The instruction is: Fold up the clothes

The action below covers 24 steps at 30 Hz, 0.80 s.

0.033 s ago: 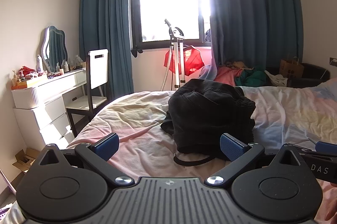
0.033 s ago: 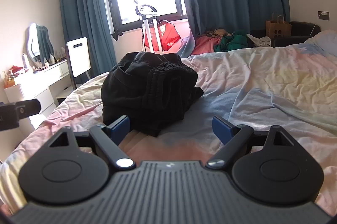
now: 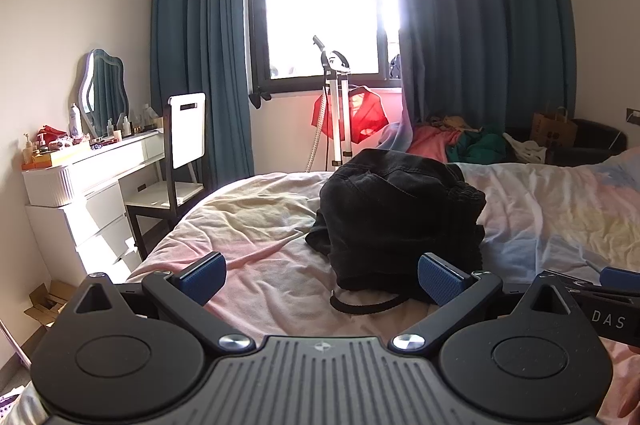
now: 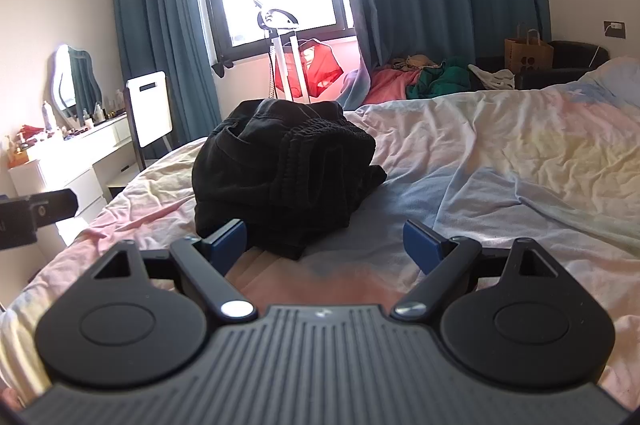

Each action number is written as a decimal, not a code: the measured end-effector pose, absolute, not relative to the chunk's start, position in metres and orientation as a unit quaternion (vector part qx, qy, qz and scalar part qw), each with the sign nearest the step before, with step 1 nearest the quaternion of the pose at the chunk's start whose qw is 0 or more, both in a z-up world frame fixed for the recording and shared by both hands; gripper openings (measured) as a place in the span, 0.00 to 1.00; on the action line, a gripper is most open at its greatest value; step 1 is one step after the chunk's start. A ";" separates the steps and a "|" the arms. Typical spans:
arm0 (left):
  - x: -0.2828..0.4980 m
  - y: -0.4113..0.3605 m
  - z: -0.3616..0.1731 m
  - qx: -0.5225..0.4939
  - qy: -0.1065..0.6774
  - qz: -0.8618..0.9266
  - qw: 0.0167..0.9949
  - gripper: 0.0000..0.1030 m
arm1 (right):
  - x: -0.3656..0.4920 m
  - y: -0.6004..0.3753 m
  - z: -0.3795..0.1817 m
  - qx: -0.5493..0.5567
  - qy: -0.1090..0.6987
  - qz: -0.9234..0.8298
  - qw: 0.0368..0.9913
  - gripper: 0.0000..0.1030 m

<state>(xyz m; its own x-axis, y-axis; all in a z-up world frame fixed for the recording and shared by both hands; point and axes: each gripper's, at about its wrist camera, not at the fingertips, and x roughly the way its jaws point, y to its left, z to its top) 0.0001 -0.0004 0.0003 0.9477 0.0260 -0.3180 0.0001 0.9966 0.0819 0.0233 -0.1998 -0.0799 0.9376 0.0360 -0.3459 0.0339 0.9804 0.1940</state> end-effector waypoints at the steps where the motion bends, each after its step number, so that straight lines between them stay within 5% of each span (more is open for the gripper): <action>1: 0.000 -0.001 0.001 0.041 0.161 0.006 0.986 1.00 | 0.023 -0.200 -0.079 0.099 0.177 0.001 0.979 0.85; 24: 0.006 -0.004 -0.014 0.048 0.157 0.006 0.986 1.00 | 0.018 -0.200 -0.071 0.090 0.157 -0.005 0.983 0.85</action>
